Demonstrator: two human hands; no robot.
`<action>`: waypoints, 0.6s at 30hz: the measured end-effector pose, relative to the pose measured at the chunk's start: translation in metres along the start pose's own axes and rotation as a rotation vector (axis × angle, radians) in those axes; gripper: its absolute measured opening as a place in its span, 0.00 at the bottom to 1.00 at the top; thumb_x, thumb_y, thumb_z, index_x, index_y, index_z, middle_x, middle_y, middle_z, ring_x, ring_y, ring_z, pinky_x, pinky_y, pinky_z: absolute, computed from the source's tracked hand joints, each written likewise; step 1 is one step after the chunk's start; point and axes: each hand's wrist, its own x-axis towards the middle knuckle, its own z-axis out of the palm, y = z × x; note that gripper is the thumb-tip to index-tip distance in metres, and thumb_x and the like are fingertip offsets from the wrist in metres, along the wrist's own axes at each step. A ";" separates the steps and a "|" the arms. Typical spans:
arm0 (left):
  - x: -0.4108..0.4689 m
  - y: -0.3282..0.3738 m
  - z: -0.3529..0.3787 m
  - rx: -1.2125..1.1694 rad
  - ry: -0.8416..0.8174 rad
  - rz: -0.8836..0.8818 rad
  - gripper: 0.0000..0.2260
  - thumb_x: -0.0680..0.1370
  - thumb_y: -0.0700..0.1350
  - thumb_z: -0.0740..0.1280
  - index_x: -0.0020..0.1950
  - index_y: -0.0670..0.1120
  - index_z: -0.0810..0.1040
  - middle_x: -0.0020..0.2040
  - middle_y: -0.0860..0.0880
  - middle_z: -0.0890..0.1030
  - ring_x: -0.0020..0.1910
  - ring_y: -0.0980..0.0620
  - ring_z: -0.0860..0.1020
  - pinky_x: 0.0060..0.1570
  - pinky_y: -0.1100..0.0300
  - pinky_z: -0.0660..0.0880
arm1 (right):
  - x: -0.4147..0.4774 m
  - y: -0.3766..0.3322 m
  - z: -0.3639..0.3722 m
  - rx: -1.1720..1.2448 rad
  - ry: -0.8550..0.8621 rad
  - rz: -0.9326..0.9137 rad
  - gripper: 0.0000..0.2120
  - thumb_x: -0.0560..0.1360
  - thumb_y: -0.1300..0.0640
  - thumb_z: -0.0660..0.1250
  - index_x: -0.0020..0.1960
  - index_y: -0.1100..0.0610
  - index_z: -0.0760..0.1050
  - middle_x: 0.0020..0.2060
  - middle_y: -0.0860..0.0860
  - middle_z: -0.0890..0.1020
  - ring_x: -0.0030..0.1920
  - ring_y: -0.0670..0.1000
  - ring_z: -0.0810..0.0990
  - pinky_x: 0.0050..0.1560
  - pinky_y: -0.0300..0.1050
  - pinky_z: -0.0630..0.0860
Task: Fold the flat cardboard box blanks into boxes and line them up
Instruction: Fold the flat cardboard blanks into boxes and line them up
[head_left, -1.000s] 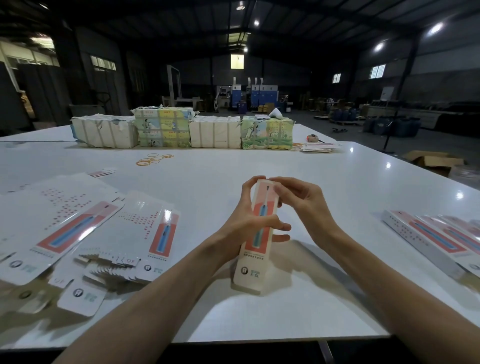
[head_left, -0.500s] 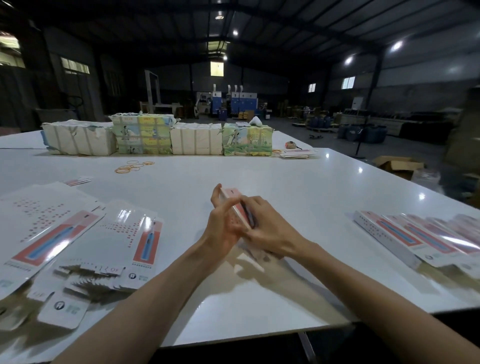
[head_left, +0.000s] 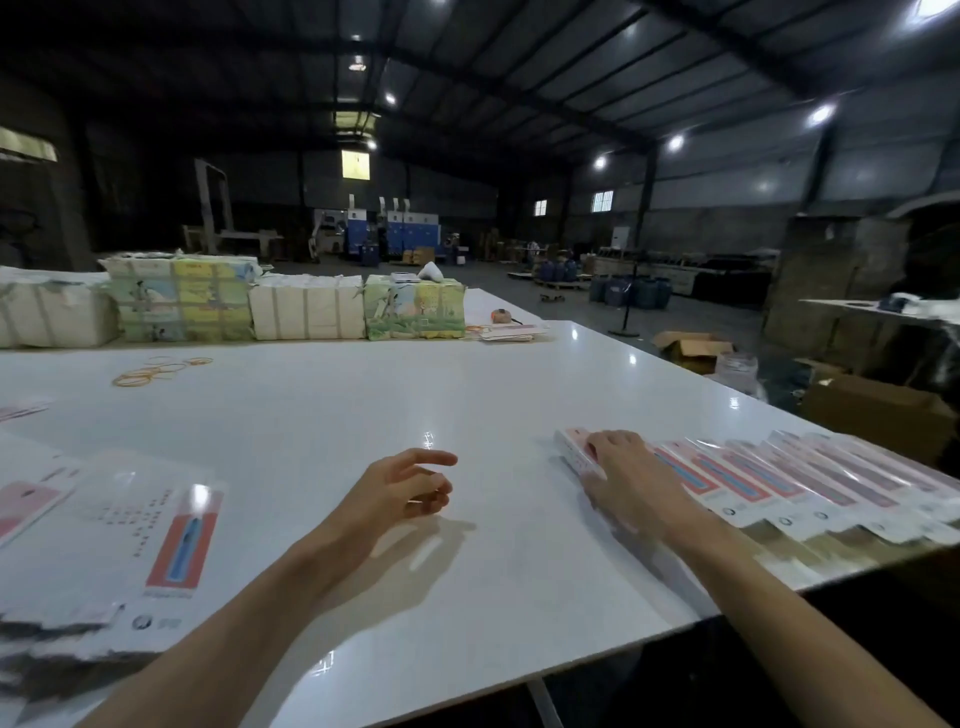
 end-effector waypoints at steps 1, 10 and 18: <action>0.000 -0.001 0.000 0.006 -0.010 0.000 0.12 0.83 0.36 0.67 0.64 0.45 0.84 0.47 0.44 0.84 0.45 0.49 0.82 0.51 0.61 0.80 | -0.004 0.010 0.002 -0.063 0.011 -0.003 0.19 0.84 0.47 0.63 0.72 0.51 0.68 0.68 0.49 0.75 0.66 0.51 0.75 0.68 0.51 0.74; -0.001 0.002 0.005 0.093 -0.023 -0.001 0.11 0.84 0.36 0.66 0.62 0.43 0.84 0.44 0.45 0.83 0.44 0.49 0.80 0.51 0.61 0.80 | -0.033 0.052 -0.020 -0.185 0.047 0.092 0.20 0.86 0.47 0.61 0.75 0.51 0.67 0.70 0.50 0.74 0.67 0.51 0.76 0.66 0.51 0.76; -0.006 0.008 0.006 0.169 -0.030 -0.011 0.10 0.85 0.39 0.65 0.62 0.43 0.85 0.47 0.47 0.85 0.48 0.51 0.83 0.56 0.59 0.80 | 0.006 -0.031 -0.015 -0.231 0.113 -0.115 0.19 0.86 0.45 0.60 0.72 0.52 0.71 0.68 0.51 0.77 0.67 0.54 0.77 0.67 0.52 0.76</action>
